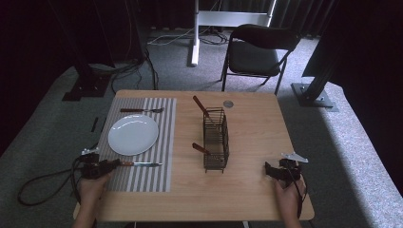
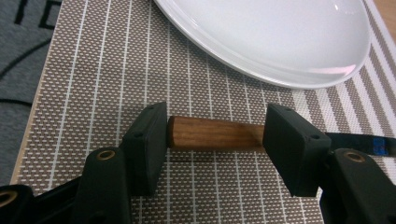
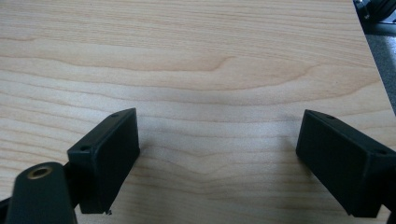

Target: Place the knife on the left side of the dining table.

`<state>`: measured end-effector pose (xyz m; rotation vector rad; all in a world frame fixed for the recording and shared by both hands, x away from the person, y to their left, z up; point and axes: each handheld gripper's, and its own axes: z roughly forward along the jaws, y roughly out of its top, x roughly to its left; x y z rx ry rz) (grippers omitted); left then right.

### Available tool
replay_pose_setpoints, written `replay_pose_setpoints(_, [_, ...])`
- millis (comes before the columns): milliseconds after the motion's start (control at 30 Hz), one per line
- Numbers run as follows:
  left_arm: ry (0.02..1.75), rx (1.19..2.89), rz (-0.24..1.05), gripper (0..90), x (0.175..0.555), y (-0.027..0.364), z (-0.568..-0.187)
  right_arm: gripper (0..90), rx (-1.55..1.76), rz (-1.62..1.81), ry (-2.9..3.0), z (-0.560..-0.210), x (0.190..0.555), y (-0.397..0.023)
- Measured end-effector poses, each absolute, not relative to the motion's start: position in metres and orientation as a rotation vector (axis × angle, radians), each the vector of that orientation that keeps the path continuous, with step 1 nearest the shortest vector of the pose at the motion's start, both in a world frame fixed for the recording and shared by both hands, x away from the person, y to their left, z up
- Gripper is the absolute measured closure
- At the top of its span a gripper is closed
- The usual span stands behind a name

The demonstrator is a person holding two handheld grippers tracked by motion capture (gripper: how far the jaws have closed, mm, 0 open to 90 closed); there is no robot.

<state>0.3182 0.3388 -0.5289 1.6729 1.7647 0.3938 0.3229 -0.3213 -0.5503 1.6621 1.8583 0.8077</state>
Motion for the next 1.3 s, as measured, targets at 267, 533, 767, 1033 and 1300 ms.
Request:
replay_pose_setpoints(267, [1.751,1.684,0.443,39.5,0.315,0.338,-0.525,12.6,1.662,0.808,1.858,-0.550,0.323,-0.321])
replay_pose_setpoints(533, [1.646,1.713,0.465,36.2,0.299,0.332,-0.524,12.6,1.662,0.807,1.858,-0.550,0.323,-0.321])
replay_pose_setpoints(767, [1.586,1.769,0.549,28.2,0.282,0.326,-0.523,12.6,1.662,0.807,1.858,-0.550,0.323,-0.321])
replay_pose_setpoints(1033, [1.590,1.805,0.590,9.7,0.263,0.322,-0.526,12.6,1.662,0.807,1.858,-0.550,0.323,-0.321])
replay_pose_setpoints(1300, [1.629,1.853,0.641,0.0,0.252,0.319,-0.532,12.6,1.662,0.808,1.858,-0.550,0.323,-0.321])
